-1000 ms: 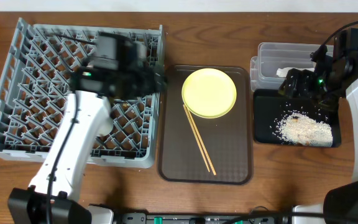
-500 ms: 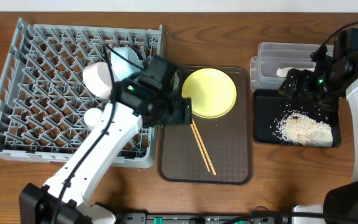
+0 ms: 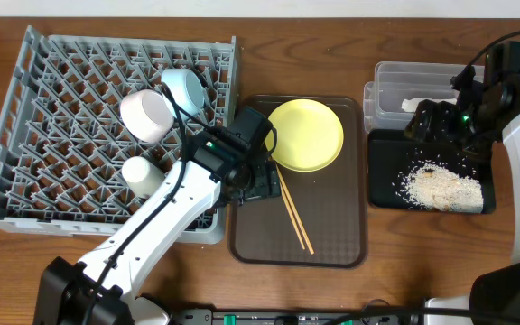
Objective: Sort waste into correct bins and load items into the dishwasher
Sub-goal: 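Move the left gripper back over the brown tray toward the chopsticks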
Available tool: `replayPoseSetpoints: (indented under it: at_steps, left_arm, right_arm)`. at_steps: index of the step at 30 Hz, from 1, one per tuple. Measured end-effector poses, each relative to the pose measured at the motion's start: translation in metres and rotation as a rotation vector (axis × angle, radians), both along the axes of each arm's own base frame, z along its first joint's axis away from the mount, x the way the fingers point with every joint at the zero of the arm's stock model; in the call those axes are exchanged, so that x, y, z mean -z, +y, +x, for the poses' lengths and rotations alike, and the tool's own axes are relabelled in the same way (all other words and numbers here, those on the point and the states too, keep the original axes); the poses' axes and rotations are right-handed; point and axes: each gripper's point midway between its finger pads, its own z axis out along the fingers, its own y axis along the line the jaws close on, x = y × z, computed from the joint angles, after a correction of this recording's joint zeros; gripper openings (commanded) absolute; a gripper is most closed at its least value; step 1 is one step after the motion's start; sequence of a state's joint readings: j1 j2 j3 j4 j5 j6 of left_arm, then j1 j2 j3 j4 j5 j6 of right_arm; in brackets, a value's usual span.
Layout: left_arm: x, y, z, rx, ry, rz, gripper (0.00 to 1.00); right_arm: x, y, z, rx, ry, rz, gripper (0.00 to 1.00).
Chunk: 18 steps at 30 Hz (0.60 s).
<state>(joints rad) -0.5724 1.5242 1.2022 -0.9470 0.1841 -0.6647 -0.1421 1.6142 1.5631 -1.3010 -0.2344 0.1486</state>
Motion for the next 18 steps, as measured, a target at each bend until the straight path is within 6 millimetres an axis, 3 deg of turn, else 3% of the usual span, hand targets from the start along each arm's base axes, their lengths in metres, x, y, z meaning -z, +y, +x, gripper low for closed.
replayPoseSetpoints:
  at_steps: [18]
  left_arm:
    - [-0.0004,-0.0008,0.0025,-0.047,-0.001,-0.008,0.88]
  right_arm:
    - [0.0,0.0,-0.0001,0.0,0.0,0.0,0.99]
